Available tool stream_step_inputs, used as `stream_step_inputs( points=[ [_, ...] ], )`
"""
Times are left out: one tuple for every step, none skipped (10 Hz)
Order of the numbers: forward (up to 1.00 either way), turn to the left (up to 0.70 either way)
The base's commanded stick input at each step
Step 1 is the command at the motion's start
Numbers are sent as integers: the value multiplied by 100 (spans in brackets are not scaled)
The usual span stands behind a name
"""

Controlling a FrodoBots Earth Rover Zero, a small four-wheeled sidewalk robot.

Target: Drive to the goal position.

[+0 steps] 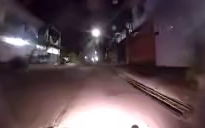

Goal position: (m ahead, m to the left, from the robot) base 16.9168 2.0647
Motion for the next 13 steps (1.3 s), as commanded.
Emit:
stream_step_inputs(
  points=[
    [70,0],
    [70,0],
    [70,0],
    [70,0],
    [70,0],
    [70,0],
    [70,0],
    [70,0],
    [70,0],
    [70,0],
    [70,0],
    [70,0],
    [70,0]
  ],
)
